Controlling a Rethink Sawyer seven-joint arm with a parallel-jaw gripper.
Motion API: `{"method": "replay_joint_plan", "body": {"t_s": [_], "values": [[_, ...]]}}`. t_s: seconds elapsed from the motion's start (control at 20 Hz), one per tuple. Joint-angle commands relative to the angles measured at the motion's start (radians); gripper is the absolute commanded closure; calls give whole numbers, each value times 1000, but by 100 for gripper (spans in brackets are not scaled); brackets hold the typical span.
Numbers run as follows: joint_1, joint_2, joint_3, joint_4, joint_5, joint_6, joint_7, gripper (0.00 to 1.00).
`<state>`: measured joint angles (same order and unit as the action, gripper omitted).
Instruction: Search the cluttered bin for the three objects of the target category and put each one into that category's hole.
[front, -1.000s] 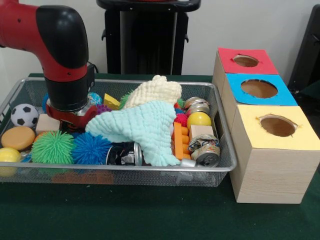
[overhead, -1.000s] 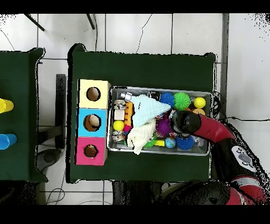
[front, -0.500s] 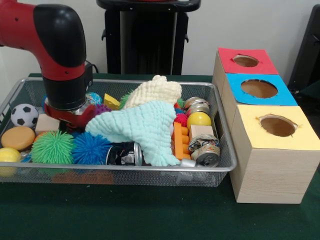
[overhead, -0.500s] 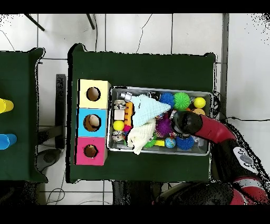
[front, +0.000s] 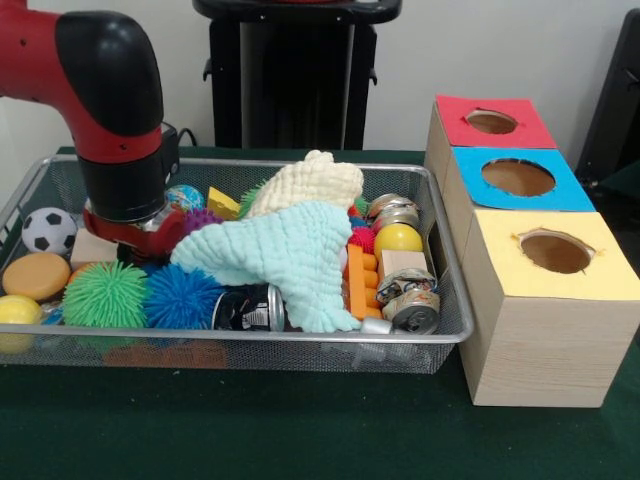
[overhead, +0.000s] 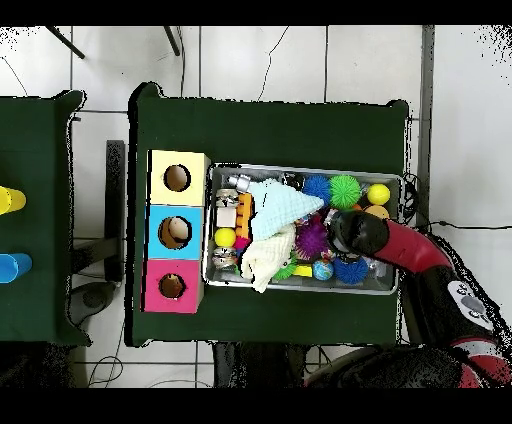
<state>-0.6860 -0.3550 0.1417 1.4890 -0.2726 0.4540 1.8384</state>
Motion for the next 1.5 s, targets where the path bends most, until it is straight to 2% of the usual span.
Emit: {"method": "replay_joint_plan", "body": {"t_s": [0.05, 0.4, 0.6, 0.9, 1.2, 1.5], "values": [[-49, 104, 101, -21, -87, 46, -160, 0], [-67, 120, 137, -45, -99, 86, -195, 0], [-61, 114, 131, -46, -110, 91, -186, 0], [-74, 90, 133, 6, -131, 77, -174, 0], [-88, -23, 131, 141, -143, 93, -154, 0], [-100, -38, 143, 164, -154, 111, -151, 0]]}}
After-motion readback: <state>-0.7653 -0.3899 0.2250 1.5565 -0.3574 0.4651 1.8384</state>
